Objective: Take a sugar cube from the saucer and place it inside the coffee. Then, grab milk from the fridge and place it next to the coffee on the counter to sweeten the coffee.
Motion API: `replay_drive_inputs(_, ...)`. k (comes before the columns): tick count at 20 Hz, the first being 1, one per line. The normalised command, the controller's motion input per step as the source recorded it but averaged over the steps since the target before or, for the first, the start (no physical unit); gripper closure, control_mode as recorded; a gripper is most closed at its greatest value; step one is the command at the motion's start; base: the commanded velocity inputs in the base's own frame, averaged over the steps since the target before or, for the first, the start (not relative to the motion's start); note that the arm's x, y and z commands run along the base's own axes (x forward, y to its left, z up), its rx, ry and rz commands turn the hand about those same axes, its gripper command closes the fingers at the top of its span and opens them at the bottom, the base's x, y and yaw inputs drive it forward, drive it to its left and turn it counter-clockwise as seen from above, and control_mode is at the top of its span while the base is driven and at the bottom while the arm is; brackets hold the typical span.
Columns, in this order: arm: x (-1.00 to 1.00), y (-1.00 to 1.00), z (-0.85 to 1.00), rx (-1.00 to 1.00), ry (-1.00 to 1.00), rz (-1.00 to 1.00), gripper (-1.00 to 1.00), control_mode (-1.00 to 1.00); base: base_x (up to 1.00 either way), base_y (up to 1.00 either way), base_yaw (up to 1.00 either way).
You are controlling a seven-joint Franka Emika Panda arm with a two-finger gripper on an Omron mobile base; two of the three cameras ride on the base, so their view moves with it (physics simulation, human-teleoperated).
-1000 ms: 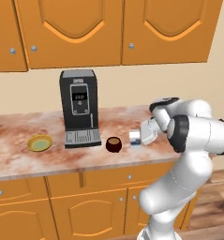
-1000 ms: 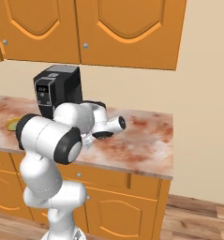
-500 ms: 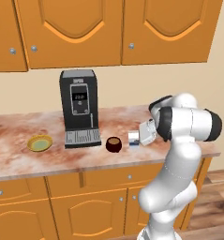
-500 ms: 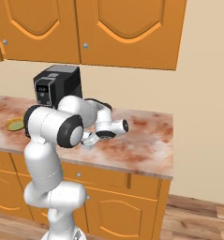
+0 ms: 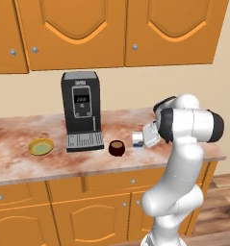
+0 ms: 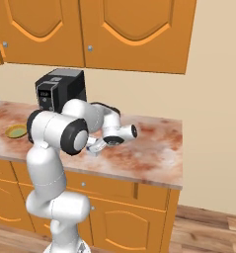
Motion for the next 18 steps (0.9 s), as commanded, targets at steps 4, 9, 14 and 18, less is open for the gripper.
replay_drive_inputs(4, 0.0, -0.08, 0.0, 0.0, 0.0, 0.0, -1.0, -1.0, 0.0, 0.0, 0.0)
replay_drive_inputs(9, 0.0, -0.15, 0.0, 0.0, -0.04, 0.0, -1.0, -1.0, 0.0, 0.0, 0.0)
replay_drive_inputs(14, 0.0, -0.23, 0.02, 0.0, -0.15, 0.0, -1.0, -1.0, 0.0, 0.0, 0.0)
replay_drive_inputs(18, 0.0, -0.25, 0.09, 0.0, -0.22, 0.0, -1.0, -1.0, 0.0, 0.0, 0.0)
